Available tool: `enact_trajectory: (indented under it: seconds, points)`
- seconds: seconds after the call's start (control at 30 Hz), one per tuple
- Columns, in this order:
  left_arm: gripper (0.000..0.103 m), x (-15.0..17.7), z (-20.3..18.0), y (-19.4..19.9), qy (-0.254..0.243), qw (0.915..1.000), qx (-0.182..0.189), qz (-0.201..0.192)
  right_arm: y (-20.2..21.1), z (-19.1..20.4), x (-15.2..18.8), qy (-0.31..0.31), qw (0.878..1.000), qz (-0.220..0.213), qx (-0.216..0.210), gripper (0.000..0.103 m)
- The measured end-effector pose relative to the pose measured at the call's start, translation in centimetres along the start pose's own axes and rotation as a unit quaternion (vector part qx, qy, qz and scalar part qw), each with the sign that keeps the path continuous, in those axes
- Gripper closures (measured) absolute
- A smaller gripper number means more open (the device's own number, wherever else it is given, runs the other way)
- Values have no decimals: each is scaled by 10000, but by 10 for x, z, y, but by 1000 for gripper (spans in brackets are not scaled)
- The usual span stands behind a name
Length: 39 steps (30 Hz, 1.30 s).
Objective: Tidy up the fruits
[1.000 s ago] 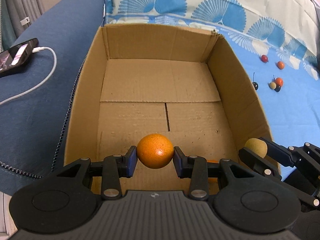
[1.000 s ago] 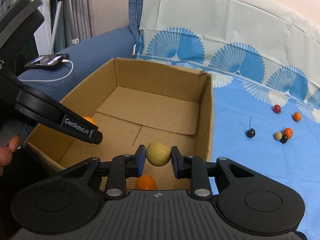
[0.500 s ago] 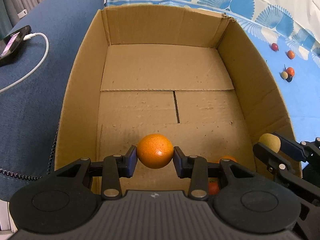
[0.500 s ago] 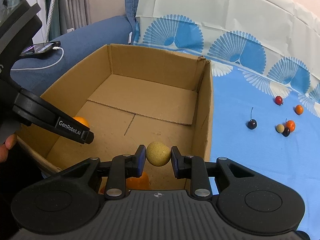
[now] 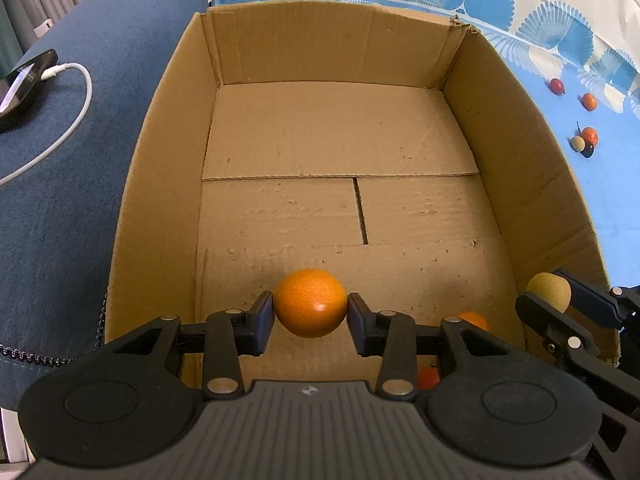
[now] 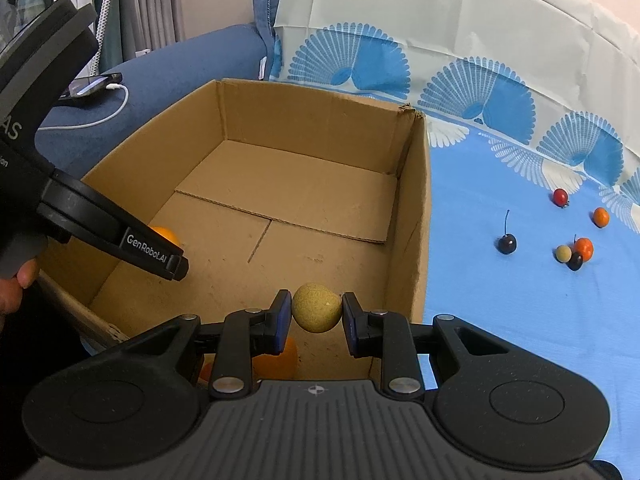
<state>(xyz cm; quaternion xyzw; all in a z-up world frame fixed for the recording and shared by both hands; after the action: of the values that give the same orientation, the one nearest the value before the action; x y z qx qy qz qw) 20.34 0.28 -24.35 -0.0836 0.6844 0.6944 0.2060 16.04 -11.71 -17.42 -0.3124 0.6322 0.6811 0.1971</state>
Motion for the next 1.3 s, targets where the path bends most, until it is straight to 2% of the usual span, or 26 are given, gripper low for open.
enact_trajectory:
  seconds: [0.03, 0.1, 0.17, 0.23, 0.3, 0.47, 0.7, 0.93, 1.3]
  points:
    - [20, 0, 0, 1, -13, 10000, -19, 13, 0, 3, 0, 72, 9999, 17, -101, 72]
    - [0, -3, -1, 6, -9, 10000, -42, -62, 3, 7, -2, 224, 9996, -39, -153, 47]
    - [0, -5, -2, 14, -48, 9996, -110, -249, 8, 10, -4, 384, 9990, -145, -179, 37]
    - [0, -5, -4, 21, -184, 9993, -200, -267, 15, 14, -5, 510, 9983, -204, -204, 32]
    - [0, -2, -7, 30, -267, 9990, -190, -291, 23, 14, -6, 516, 9981, -273, -197, 22]
    - [0, 9, -10, 64, -293, 9983, -113, -490, 47, 11, -7, 313, 9989, -327, -148, 14]
    - [0, 38, -6, 118, -153, 9965, -157, -803, 93, 9, 0, -217, 9987, -379, -246, 7]
    - [0, 58, -3, 158, 102, 9922, -253, -1219, 149, 14, 6, -315, 9956, -853, -223, 3]
    - [0, 77, -20, 197, 29, 9871, -218, -1584, 183, 7, 16, -503, 9930, -1067, -15, 1]
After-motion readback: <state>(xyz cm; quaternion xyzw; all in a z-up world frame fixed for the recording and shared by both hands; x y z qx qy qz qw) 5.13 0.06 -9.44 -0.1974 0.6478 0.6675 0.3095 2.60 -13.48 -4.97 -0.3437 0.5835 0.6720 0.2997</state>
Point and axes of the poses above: each gripper's, at about its wrist camera, not at the fingertips, and y roughly against the way its jaws point, z to its left, x to its underside, the point moved 10 cm from there along -y, roughly the way its jaws point, and after that the axes turned 2 degrees about -z, right-handed, at the moved point
